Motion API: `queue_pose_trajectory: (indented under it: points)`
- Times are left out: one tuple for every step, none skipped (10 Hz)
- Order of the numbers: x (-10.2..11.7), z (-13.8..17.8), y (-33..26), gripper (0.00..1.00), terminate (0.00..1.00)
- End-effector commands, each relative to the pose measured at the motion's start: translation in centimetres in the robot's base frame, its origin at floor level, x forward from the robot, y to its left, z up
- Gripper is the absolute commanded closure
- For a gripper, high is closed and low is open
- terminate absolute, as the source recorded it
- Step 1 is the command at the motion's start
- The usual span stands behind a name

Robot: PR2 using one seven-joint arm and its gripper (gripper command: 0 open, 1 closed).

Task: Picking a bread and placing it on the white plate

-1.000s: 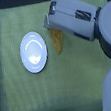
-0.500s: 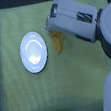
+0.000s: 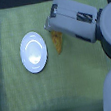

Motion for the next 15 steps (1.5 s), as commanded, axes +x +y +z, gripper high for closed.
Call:
queue_pose_trajectory:
  points:
    - [-0.5,0.4,1.2,1.00,0.00]
    - [-0.2,0.6,1.3,1.00,0.00]
    - [-0.2,0.7,1.4,1.00,0.00]
    - [-0.1,0.7,1.4,1.00,0.00]
    - [0.1,0.9,1.5,1.00,0.00]
    - [0.3,1.0,1.6,1.00,0.00]
    - [0.6,1.2,1.5,1.00,0.00]
    - [0.6,1.2,1.5,1.00,0.00]
    - [1.0,1.2,1.0,1.00,0.00]
    - [1.3,1.4,0.8,1.00,0.00]
    - [1.5,1.4,0.6,1.00,0.00]
    - [1.8,1.5,0.3,1.00,0.00]
    - [2.1,1.6,-0.4,1.00,0.00]
    - [2.2,1.6,-0.6,1.00,0.00]
    - [2.3,1.7,-1.0,1.00,0.00]
